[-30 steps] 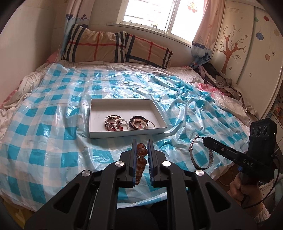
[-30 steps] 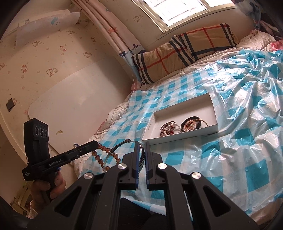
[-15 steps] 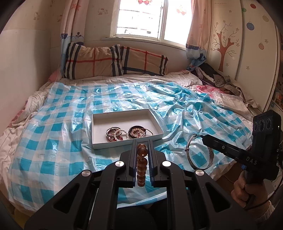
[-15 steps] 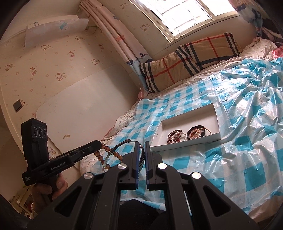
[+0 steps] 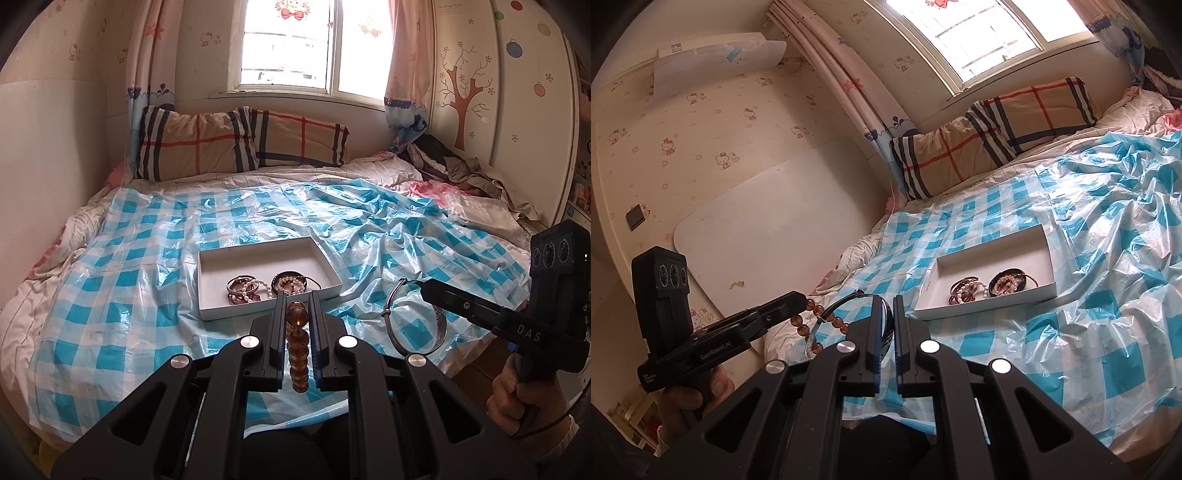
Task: Organize jewelry
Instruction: 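Lift the brown bead bracelet and silver bangle with both tools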
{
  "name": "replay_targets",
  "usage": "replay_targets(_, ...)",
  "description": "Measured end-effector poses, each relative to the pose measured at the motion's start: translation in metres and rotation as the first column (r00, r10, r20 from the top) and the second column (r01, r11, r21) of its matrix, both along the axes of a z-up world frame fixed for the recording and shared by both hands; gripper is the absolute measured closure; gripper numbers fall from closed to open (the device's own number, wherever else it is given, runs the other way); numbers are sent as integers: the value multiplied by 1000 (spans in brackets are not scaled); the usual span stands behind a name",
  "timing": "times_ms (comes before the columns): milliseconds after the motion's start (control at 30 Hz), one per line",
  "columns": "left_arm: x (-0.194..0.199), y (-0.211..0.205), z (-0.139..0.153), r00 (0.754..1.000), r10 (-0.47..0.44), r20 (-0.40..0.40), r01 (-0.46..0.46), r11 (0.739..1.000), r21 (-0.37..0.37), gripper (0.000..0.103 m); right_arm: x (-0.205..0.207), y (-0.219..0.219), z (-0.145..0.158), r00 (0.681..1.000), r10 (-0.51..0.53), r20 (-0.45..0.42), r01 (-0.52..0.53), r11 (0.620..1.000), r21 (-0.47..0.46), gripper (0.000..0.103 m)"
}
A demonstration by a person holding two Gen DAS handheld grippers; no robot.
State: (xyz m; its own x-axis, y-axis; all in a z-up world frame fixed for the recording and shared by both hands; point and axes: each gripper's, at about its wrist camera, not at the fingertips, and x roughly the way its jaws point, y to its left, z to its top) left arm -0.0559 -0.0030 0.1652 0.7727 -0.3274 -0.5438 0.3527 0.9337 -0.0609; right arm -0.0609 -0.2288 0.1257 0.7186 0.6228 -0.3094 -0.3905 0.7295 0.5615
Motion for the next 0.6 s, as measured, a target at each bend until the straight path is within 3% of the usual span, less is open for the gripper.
replay_targets(600, -4, 4, 10, 1000, 4, 24, -4, 1000, 0, 92, -5, 2, 8, 1000, 5, 16, -5, 1000, 1, 97)
